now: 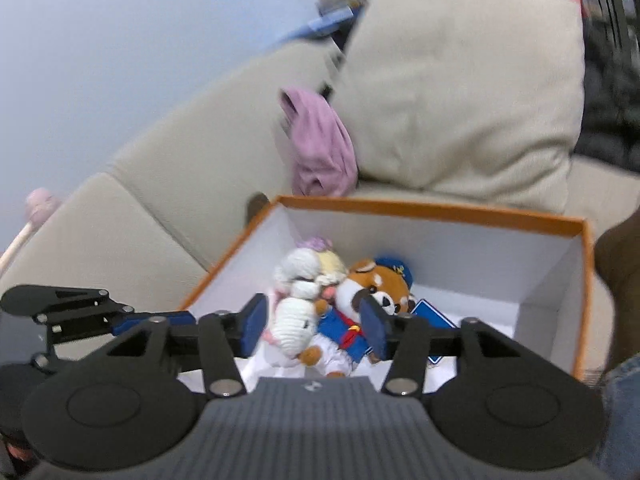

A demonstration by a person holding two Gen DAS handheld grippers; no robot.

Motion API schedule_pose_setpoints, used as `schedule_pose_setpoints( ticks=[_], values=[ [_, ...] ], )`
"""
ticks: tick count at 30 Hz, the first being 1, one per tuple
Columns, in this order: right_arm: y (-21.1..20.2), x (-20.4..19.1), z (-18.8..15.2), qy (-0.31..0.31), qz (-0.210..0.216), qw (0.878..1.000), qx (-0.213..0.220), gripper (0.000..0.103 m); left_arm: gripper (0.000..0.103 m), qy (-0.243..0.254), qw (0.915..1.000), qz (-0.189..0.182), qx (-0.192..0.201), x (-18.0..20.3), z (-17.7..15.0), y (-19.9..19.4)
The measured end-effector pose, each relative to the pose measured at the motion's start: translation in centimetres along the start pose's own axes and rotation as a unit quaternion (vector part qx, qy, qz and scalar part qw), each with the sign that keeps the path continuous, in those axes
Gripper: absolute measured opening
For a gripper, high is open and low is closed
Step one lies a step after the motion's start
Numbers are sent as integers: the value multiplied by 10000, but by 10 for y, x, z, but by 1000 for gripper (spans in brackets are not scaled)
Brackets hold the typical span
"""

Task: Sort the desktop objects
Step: 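Withdraw both grippers from the box back toward the remaining items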

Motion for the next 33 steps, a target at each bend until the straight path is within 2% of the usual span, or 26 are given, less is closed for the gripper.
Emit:
schedule_pose_setpoints(
  ticks=[2, 3, 4, 7, 10, 13, 16, 18, 21, 24, 29, 31, 33],
  values=[
    [-21, -1, -14, -126, -92, 9997, 195, 63, 41, -29, 9999, -127, 51, 8, -11, -15],
    [-34, -1, -21, -204, -156, 9992, 298, 63, 50, -48, 9998, -182, 64, 13, -19, -22],
    [-46, 0, -28, -266, -235, 9985, 427, 63, 53, -53, 9997, -221, 84, 17, -27, -26],
    [-79, 9, -56, -383, -450, 9953, 765, 63, 54, -13, 9992, -363, 156, 30, -50, -41],
    [-102, 25, -85, -235, -738, 9933, 853, 63, 54, -26, 9987, -471, 172, 40, -74, -50],
    [-114, 37, -115, -87, -971, 9945, 390, 63, 57, -373, 9981, -476, -99, 45, -98, -50],
    [-118, 42, -142, -58, -1118, 9935, -198, 63, 57, -687, 9949, -668, -319, 51, -121, -50],
    [-123, 48, -156, 23, -1269, 9911, -404, 63, 57, -678, 9930, -889, -387, 61, -130, -51],
    [-126, 51, -171, 55, -1438, 9867, -763, 63, 57, -377, 9919, -1148, -390, 81, -135, -49],
    [-124, 47, -178, -5, -1404, 9861, -885, 62, 57, -309, 9925, -990, -648, 89, -142, -39],
    [-108, 29, -199, -130, -1066, 9847, -1374, 61, 57, -845, 9870, -521, -1261, 72, -160, -13],
    [-99, 29, -209, -62, -1097, 9801, -1656, 61, 57, -1083, 9840, -534, -1309, 67, -167, -12],
    [-95, 35, -214, 73, -1170, 9762, -1827, 61, 57, -1112, 9843, -703, -1174, 68, -166, -17]
  ],
)
Point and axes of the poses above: each gripper's, at about its wrist camera, not at the fingertips, and y roughly the way its jaws point, x to its right, z to its top, the point moved 4 cm from there along y, roughly the way its jaws point, and after that the axes turned 11 degrees about -z, right-handed, at the moved point
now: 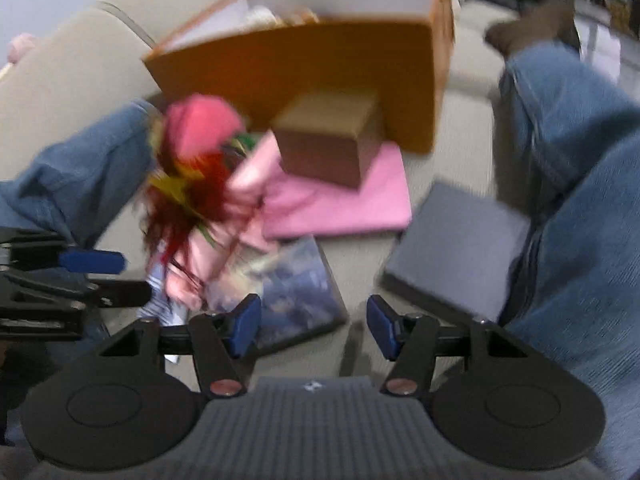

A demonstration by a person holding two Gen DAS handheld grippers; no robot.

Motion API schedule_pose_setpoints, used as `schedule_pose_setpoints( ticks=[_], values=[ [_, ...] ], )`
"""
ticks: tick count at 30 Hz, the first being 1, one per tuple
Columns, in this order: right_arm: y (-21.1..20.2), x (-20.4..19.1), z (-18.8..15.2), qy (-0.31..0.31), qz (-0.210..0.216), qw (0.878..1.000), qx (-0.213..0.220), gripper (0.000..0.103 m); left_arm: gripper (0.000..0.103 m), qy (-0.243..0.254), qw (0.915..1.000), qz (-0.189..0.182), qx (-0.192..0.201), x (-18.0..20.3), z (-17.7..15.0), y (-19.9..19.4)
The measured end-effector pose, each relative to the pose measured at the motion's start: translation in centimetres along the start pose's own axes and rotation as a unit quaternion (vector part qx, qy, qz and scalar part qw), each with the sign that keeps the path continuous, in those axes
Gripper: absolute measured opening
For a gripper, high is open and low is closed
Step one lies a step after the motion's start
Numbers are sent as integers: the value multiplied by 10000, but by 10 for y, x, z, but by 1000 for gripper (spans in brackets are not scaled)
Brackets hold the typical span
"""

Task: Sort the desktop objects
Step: 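Withdraw both grippers from the box back toward the remaining items, then grasp the photo card pack with the left gripper while the right gripper grasps the dark grey box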

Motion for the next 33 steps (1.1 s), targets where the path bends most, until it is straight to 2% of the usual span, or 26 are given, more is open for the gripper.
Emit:
schedule_pose_setpoints(
  ticks=[2, 5, 7, 10, 14, 18, 20, 23, 24, 29, 31, 33],
  values=[
    [-4, 2, 0, 55, 89, 9999, 65, 60, 57, 253, 9992, -273, 118, 10, 0, -4],
    [-17, 1, 6, -130, -38, 9994, 313, 59, 57, 969, 9945, -378, 152, 36, 1, -2],
    [-25, 4, 12, -311, -258, 9978, 523, 53, 57, 1534, 9870, -444, 163, 57, 2, 2],
    [-31, 13, 19, -673, -674, 9933, 660, 52, 58, 2123, 9755, -579, 62, 82, 2, 14],
    [-25, 21, 17, -1415, -1011, 9833, 536, 58, 58, 2677, 9631, -152, -220, 99, -3, 43],
    [-10, 24, 16, -1989, -1195, 9721, 349, 60, 58, 2797, 9581, 150, -594, 101, -11, 69],
    [-5, 24, 15, -2195, -1178, 9680, 296, 63, 62, 2906, 9545, 367, -565, 101, -15, 72],
    [1, 18, 13, -2675, -1396, 9530, 282, 70, 63, 3140, 9446, 790, -541, 104, -18, 80],
    [3, 17, 11, -2831, -1475, 9473, 268, 72, 67, 3240, 9398, 951, -523, 104, -19, 84],
    [15, 7, 0, -3536, -1873, 9158, 355, 78, 72, 3587, 9228, 1299, -540, 109, -26, 94],
    [17, 3, -3, -3729, -2004, 9050, 419, 79, 73, 3650, 9195, 1349, -554, 110, -26, 95],
    [18, 3, -3, -3765, -2028, 9029, 421, 79, 74, 3683, 9180, 1358, -565, 110, -26, 96]
  ],
)
Point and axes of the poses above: each gripper's, at about its wrist camera, not at the fingertips, and y roughly the way its jaws point, x to its right, z to its top, the point moved 4 cm from there along y, roughly the way its jaws point, and after that the axes turned 11 degrees about -z, right-handed, at the moved point
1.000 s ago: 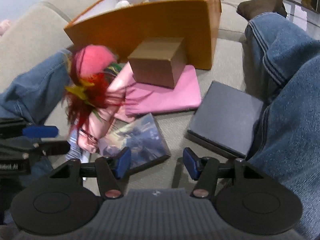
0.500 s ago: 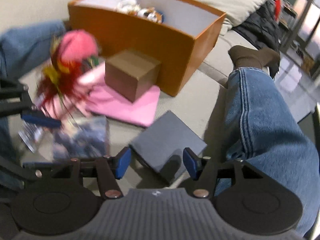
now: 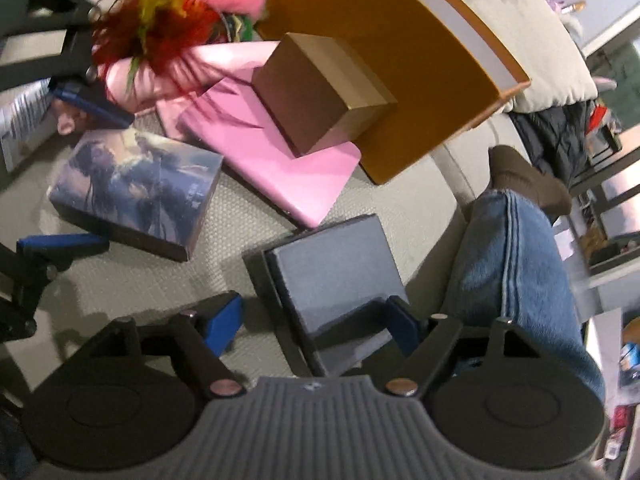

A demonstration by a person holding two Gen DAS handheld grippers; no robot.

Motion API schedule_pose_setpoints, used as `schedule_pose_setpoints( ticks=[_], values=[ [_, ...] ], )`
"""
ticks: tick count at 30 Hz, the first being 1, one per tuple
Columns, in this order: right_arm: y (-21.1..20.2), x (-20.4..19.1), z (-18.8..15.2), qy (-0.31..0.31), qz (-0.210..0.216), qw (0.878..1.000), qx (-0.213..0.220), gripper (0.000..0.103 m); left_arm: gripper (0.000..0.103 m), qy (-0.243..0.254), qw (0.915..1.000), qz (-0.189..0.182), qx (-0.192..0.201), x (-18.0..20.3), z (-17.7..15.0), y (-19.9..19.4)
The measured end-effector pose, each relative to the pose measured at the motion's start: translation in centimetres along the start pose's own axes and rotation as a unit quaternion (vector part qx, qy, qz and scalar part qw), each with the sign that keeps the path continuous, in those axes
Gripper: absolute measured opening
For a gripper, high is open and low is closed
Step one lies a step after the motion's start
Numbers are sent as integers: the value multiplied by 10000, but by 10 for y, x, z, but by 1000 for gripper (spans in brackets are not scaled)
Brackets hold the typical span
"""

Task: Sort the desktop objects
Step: 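Grasp the photo card pack with the left gripper while the right gripper grasps the dark grey box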

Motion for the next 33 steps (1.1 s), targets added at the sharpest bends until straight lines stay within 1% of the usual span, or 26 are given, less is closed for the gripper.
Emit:
schedule_pose_setpoints(
  ticks=[2, 3, 4, 5, 7, 8, 9, 10, 11, 12, 14, 16, 17, 18, 19, 20, 23, 24, 25, 26, 27, 28, 29, 30, 31, 33],
  values=[
    [0, 1, 1, 32, 12, 10000, -2, 79, 74, 5, 10000, -15, 16, -1, 0, -1],
    [0, 2, 1, 51, 10, 10000, 4, 78, 70, -33, 10000, -30, 46, -3, 0, -1],
    [-1, 3, 1, 104, -23, 9999, 20, 76, 69, -111, 9999, -66, 76, -6, 1, -1],
    [-1, 7, 0, 209, -52, 9998, 31, 70, 69, -230, 9996, -154, 108, -10, 1, -3],
    [-3, 14, -1, 462, 84, 9989, 23, 70, 68, -405, 9986, -295, 189, -16, 0, -8],
    [-2, 17, -2, 605, 154, 9980, 34, 69, 56, -461, 9978, -418, 249, -19, 0, -11],
    [-4, 22, -2, 747, 219, 9969, 66, 65, 48, -484, 9972, -457, 345, -20, 1, -16],
    [-6, 25, -1, 869, 276, 9958, 96, 64, 44, -516, 9964, -509, 446, -22, 2, -21],
    [-8, 32, 0, 1039, 359, 9939, 113, 60, 40, -600, 9952, -561, 529, -27, 2, -24],
    [-10, 39, 1, 1213, 441, 9916, 120, 57, 38, -803, 9927, -680, 593, -33, 2, -28],
    [-11, 54, 1, 1624, 612, 9847, 120, 52, 37, -1381, 9830, -1005, 669, -49, 1, -31],
    [-13, 73, -1, 2164, 841, 9727, 53, 48, 32, -1980, 9683, -1300, 798, -70, -2, -37],
    [-11, 83, -3, 2458, 1040, 9637, 5, 47, 29, -2208, 9616, -1390, 850, -78, -4, -40],
    [-11, 93, -7, 2793, 1317, 9511, -44, 46, 27, -2444, 9540, -1487, 900, -87, -6, -41],
    [-12, 97, -8, 3024, 1526, 9408, -83, 46, 27, -2591, 9484, -1578, 926, -95, -7, -40],
    [-9, 103, -11, 3258, 1702, 9299, -148, 46, 27, -2678, 9449, -1628, 942, -97, -9, -39],
    [-2, 111, -20, 3710, 1933, 9079, -279, 46, 27, -2817, 9399, -1671, 967, -104, -11, -39],
    [-1, 113, -21, 3840, 1981, 9013, -305, 46, 27, -2819, 9403, -1650, 959, -105, -9, -41],
    [0, 115, -21, 3908, 1992, 8981, -333, 46, 28, -2779, 9423, -1605, 947, -105, -8, -41],
    [-1, 116, -20, 3903, 1946, 8992, -343, 45, 28, -2669, 9470, -1533, 915, -103, -5, -42],
    [-3, 116, -16, 3817, 1853, 9049, -337, 44, 29, -2546, 9523, -1439, 872, -99, -2, -43],
    [-2, 116, -13, 3681, 1666, 9140, -369, 44, 29, -2404, 9586, -1289, 822, -96, 2, -42],
    [0, 115, -10, 3509, 1373, 9252, -449, 41, 30, -2304, 9628, -1182, 779, -96, 6, -39],
    [3, 112, -6, 3321, 1073, 9357, -509, 40, 30, -2238, 9660, -1082, 715, -95, 9, -36],
    [5, 111, -3, 3216, 946, 9407, -522, 40, 30, -2212, 9675, -1025, 671, -95, 11, -32],
    [7, 108, 2, 3137, 902, 9443, -418, 38, 30, -2180, 9688, -980, 648, -93, 14, -28]
  ],
)
Point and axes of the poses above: each gripper's, at about its wrist camera, not at the fingertips, and y roughly the way its jaws point, x to its right, z to its top, the point moved 4 cm from there along y, roughly the way its jaws point, and after that the axes turned 11 degrees about -z, right-handed, at the moved point
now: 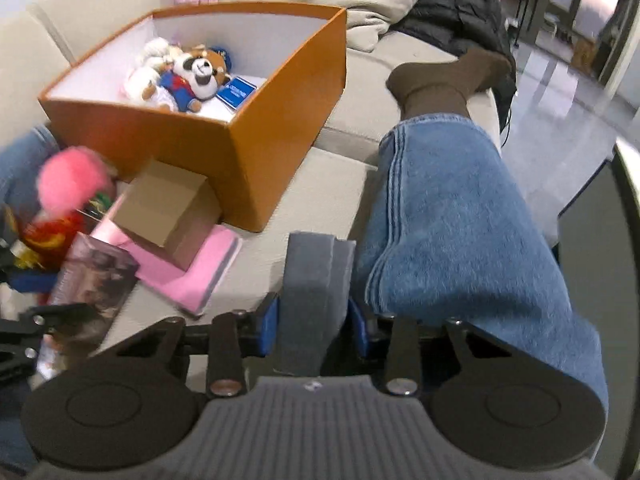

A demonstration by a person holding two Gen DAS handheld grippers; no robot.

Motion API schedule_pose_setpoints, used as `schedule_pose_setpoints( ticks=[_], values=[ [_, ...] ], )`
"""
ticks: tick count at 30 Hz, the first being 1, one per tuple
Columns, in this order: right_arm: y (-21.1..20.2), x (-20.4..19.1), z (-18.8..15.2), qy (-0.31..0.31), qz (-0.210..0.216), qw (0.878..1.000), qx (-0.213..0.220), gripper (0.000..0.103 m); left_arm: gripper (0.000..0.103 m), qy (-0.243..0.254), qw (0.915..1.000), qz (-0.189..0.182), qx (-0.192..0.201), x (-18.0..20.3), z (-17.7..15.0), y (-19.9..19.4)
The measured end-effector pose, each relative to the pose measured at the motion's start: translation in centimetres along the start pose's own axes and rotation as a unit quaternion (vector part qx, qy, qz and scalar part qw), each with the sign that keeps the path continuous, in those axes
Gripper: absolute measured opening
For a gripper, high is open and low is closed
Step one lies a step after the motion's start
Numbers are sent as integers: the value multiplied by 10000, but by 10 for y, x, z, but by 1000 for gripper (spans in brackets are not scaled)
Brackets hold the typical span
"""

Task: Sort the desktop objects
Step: 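Grasp the photo card pack with the left gripper while the right gripper grasps the dark grey box, then carry the photo card pack and grey box over the orange box with both grippers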

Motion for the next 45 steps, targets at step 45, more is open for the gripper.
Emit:
schedule_pose_setpoints(
  ticks=[45],
  values=[
    [32, -86, 174, 1293, 2653, 9537, 580, 36, 25, -1759, 9834, -246, 367, -204, 132, -59]
  ],
)
Point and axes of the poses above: each gripper's, at about its wrist camera, not at the fingertips, and y roughly the way its jaws point, x to its right, z to its top, the point moved 4 cm from there along y, roughly the way its jaws point, and after that the axes turned 11 degrees about -z, right-handed, at the moved point
